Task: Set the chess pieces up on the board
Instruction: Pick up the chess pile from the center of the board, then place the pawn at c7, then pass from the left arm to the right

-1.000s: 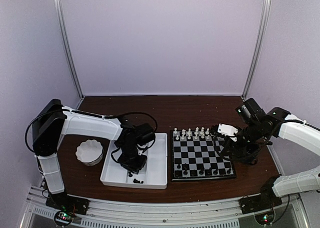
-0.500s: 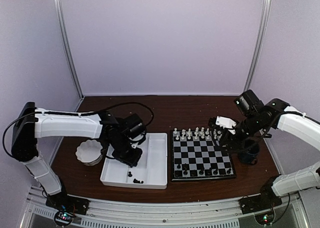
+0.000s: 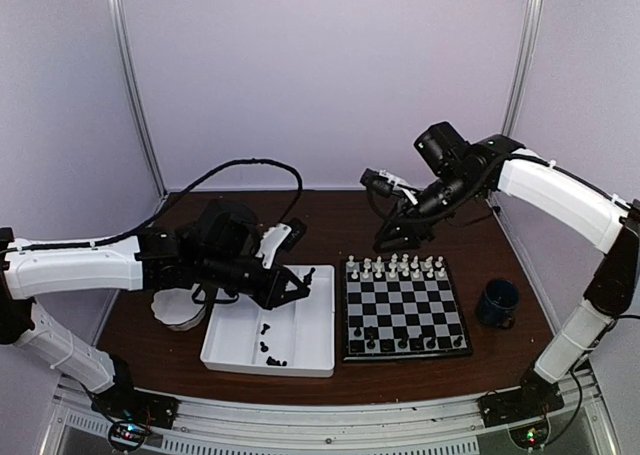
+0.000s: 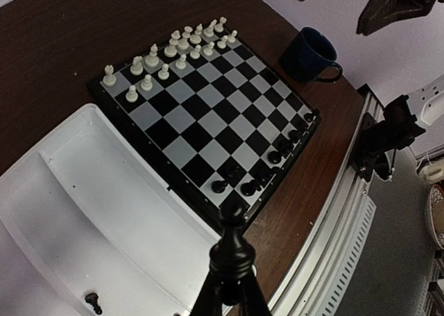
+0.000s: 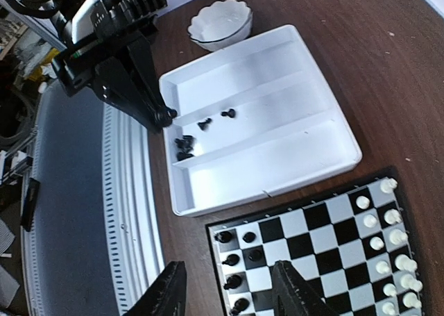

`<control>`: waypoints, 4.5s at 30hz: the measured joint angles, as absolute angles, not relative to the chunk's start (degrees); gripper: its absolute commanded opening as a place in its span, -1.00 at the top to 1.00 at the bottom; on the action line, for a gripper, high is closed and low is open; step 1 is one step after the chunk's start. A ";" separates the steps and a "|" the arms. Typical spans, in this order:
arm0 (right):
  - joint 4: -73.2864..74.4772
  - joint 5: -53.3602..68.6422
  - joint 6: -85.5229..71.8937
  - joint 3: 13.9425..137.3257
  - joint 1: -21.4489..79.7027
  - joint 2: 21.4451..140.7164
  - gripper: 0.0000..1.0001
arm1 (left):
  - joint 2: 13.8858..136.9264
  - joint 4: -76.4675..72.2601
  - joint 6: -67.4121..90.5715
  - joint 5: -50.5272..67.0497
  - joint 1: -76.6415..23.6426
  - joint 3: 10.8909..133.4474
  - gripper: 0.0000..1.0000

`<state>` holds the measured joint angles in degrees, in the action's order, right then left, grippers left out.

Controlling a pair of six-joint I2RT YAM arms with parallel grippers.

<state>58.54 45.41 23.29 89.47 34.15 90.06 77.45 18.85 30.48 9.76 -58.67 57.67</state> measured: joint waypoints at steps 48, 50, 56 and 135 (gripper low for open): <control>62.15 53.95 18.41 98.85 44.80 102.78 0.92 | 78.30 8.69 28.40 16.75 -61.58 54.83 1.00; 62.04 50.74 20.40 96.84 44.47 100.64 0.91 | 77.95 9.06 28.40 16.23 -61.58 53.91 1.00; 58.13 37.04 26.89 83.68 44.58 91.70 0.90 | 74.04 11.62 28.40 12.19 -61.58 50.96 1.00; 48.60 16.82 34.24 66.57 48.84 91.83 0.40 | 73.34 15.11 28.73 6.22 -61.56 50.94 0.98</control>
